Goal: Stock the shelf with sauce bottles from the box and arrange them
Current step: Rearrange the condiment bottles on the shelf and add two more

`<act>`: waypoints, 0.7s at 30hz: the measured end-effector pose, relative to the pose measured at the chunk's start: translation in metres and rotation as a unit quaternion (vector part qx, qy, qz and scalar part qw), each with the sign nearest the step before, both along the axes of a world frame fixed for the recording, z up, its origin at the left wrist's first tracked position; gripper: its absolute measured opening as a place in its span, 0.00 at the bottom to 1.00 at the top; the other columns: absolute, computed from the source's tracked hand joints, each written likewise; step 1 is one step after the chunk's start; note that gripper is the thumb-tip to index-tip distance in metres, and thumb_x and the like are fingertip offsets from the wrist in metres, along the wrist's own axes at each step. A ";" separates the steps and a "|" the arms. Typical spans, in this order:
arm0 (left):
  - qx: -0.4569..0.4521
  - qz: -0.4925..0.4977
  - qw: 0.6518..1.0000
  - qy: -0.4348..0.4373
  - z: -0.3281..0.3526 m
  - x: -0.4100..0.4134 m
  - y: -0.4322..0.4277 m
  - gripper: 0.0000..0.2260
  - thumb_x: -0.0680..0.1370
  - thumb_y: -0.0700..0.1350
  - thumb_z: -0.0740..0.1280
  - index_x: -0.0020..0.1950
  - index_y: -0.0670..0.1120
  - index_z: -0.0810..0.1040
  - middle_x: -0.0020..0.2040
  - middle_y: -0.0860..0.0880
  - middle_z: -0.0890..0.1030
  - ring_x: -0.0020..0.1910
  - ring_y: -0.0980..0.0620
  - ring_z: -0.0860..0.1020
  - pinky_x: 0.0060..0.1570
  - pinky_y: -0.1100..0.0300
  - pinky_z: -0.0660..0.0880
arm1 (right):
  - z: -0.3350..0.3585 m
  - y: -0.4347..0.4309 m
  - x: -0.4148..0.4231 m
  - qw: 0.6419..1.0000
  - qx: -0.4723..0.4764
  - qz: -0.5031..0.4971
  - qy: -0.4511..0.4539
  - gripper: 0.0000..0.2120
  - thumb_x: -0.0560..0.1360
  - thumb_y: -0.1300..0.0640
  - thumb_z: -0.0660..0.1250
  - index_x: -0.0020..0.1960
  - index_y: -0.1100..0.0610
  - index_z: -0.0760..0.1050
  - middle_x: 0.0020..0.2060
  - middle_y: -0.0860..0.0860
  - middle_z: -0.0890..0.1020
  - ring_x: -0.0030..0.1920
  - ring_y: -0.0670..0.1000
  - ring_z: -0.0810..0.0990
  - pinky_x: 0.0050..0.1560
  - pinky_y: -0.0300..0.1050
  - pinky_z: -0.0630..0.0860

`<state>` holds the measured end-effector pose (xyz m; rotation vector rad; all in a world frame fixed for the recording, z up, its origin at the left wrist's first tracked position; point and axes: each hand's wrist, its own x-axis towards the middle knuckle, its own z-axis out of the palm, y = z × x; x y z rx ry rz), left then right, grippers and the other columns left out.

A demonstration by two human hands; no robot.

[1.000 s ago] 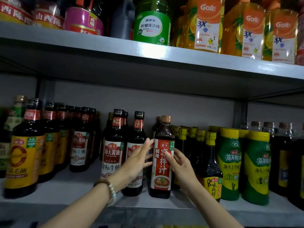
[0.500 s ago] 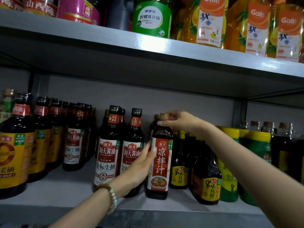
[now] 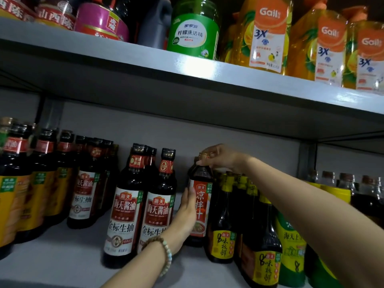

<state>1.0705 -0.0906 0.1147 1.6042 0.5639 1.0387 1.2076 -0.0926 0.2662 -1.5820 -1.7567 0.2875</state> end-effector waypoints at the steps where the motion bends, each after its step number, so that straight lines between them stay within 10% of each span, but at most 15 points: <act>1: -0.010 0.004 1.000 -0.013 0.001 0.005 0.004 0.28 0.78 0.64 0.43 0.76 0.58 0.45 0.76 0.51 0.60 0.72 0.49 0.64 0.66 0.54 0.62 | 0.001 0.004 0.003 1.000 0.003 -0.005 0.006 0.21 0.71 0.59 0.74 0.61 0.62 0.75 0.49 0.52 0.81 0.50 0.50 0.79 0.43 0.36 0.76; 6: -0.005 0.029 0.999 -0.039 -0.002 0.023 0.014 0.27 0.78 0.63 0.43 0.76 0.58 0.48 0.75 0.51 0.62 0.70 0.50 0.65 0.64 0.56 0.64 | 0.003 0.028 0.018 1.000 -0.001 -0.001 0.022 0.21 0.71 0.60 0.74 0.62 0.63 0.74 0.50 0.54 0.79 0.49 0.50 0.79 0.41 0.34 0.77; 10: -0.015 0.044 0.997 -0.063 -0.012 0.034 0.025 0.25 0.79 0.61 0.44 0.76 0.57 0.49 0.75 0.52 0.59 0.72 0.51 0.63 0.68 0.54 0.62 | -0.004 0.045 0.027 1.000 -0.001 0.000 0.001 0.07 0.70 0.59 0.75 0.44 0.56 0.77 0.38 0.50 0.79 0.38 0.46 0.78 0.35 0.33 0.74; 15: -0.042 0.059 0.995 -0.066 -0.022 0.039 0.039 0.35 0.70 0.69 0.45 0.75 0.57 0.57 0.70 0.49 0.69 0.66 0.50 0.71 0.67 0.48 0.67 | -0.009 0.057 0.033 1.000 -0.001 0.002 -0.005 0.12 0.69 0.58 0.76 0.48 0.59 0.77 0.41 0.51 0.80 0.41 0.48 0.79 0.38 0.35 0.74; 21: -0.026 0.051 0.996 -0.072 -0.027 0.040 0.041 0.24 0.79 0.61 0.46 0.75 0.59 0.53 0.73 0.52 0.66 0.68 0.51 0.69 0.68 0.50 0.66 | -0.008 0.059 0.026 0.999 -0.013 -0.022 -0.027 0.11 0.70 0.54 0.75 0.48 0.56 0.77 0.43 0.53 0.80 0.39 0.48 0.79 0.40 0.37 0.75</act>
